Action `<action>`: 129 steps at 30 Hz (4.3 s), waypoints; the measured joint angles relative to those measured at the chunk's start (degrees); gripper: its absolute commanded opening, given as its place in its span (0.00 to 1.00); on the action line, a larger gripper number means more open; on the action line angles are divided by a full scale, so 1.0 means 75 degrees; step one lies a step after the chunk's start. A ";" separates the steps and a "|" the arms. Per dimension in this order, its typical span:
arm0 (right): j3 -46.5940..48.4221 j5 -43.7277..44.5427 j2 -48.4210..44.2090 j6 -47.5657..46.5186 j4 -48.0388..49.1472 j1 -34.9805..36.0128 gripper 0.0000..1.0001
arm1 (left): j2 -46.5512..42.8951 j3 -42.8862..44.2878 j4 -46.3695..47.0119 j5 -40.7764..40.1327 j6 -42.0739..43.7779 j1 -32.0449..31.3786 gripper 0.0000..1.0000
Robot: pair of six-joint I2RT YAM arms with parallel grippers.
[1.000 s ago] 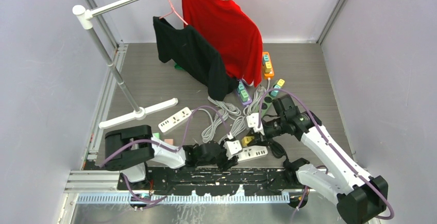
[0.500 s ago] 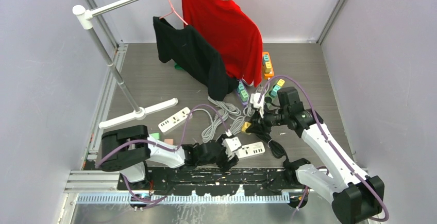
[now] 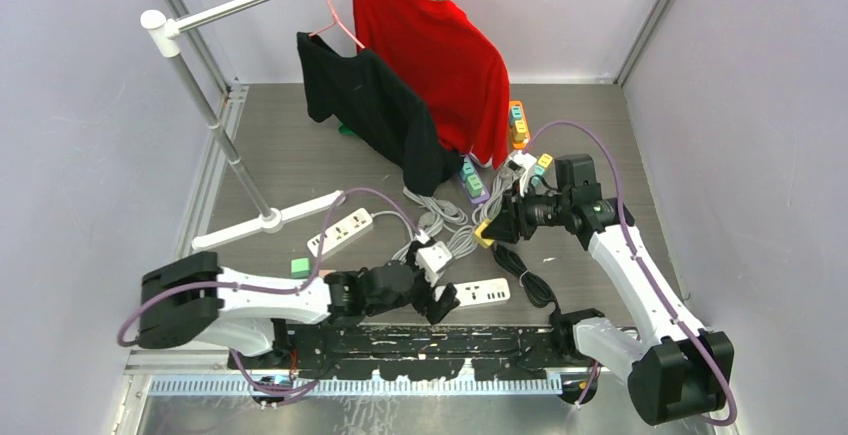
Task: Pull the plug off the socket
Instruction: Place the plug at the center of the board.
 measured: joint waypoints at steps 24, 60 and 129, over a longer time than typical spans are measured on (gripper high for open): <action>-0.1716 -0.1804 0.0006 0.5109 0.3550 -0.0493 0.11 | -0.1594 0.3246 -0.4016 -0.0717 -0.2643 0.0746 0.80; -0.1842 -0.1888 0.0119 0.5377 0.3940 -0.0495 0.20 | 0.2541 0.7009 -0.6776 -0.1224 0.0361 0.0586 0.32; -0.2066 -0.1620 0.0114 0.4663 0.3634 -0.0973 0.96 | -0.2451 0.0618 -0.9361 -0.2390 -0.5412 0.3756 0.45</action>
